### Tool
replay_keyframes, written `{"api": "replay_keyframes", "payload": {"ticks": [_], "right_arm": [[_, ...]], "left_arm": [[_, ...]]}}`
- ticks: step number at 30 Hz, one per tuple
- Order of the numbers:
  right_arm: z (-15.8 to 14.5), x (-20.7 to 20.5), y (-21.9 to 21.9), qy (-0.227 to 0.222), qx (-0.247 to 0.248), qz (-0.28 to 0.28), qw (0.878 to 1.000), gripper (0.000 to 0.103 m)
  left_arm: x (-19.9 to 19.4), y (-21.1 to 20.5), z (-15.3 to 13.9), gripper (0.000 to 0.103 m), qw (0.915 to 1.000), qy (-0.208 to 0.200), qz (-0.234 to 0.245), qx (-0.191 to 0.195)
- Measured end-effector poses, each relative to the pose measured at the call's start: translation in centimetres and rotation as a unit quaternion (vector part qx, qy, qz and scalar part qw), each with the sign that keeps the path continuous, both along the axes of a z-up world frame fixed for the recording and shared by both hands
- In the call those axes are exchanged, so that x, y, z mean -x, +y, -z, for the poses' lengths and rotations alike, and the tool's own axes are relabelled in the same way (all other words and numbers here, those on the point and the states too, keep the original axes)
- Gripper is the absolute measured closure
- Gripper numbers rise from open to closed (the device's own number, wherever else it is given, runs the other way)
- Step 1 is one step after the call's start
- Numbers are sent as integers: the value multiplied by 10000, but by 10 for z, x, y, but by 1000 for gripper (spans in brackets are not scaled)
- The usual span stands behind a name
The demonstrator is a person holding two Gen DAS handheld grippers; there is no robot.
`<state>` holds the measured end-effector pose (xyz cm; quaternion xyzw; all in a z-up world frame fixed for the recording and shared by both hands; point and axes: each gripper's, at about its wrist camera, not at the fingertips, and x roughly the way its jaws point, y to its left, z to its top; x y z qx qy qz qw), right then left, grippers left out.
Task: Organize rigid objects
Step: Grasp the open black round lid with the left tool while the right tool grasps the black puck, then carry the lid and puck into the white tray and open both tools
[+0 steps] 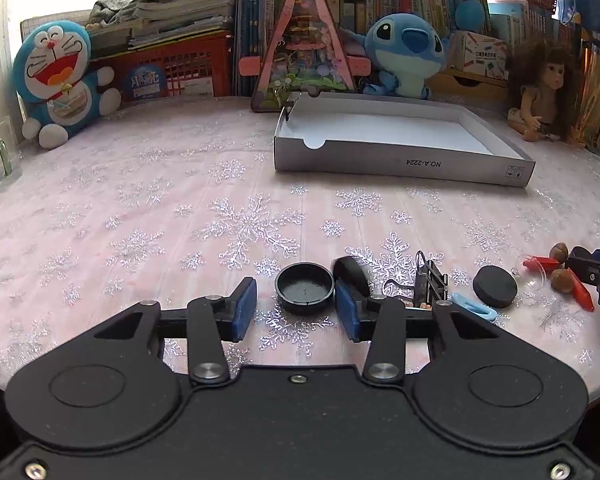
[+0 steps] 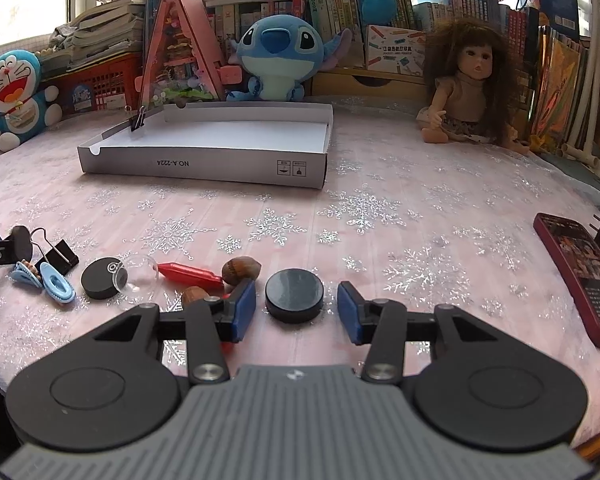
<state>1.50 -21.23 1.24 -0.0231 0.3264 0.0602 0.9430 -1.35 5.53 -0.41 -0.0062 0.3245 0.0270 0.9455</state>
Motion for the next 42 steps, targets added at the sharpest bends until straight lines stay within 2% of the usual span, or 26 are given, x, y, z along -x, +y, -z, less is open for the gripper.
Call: {"api": "replay_keyframes", "payload": {"ticks": [2, 4, 7, 14, 27, 42], "right_arm": [[0, -1, 1, -8, 36, -30, 10000, 57], [-1, -2, 2, -9, 53, -46, 10000, 61], [-2, -2, 2, -11, 57, -49, 10000, 65], [-4, -1, 2, -65, 24, -14, 10000, 65], [-14, -8, 2, -149, 15, -13, 9999, 65], [-30, -17, -8, -158, -62, 112, 9998, 65]], "left_arm": [[0, 1, 0, 63, 10000, -29, -1, 2], [-1, 1, 0, 73, 10000, -42, 28, 23], [1, 3, -2, 73, 9999, -106, -12, 91], [1, 4, -10, 73, 9996, -279, -26, 86], [-15, 4, -24, 73, 9995, -274, -106, 105], [-34, -6, -40, 73, 9992, -308, 87, 217]]}}
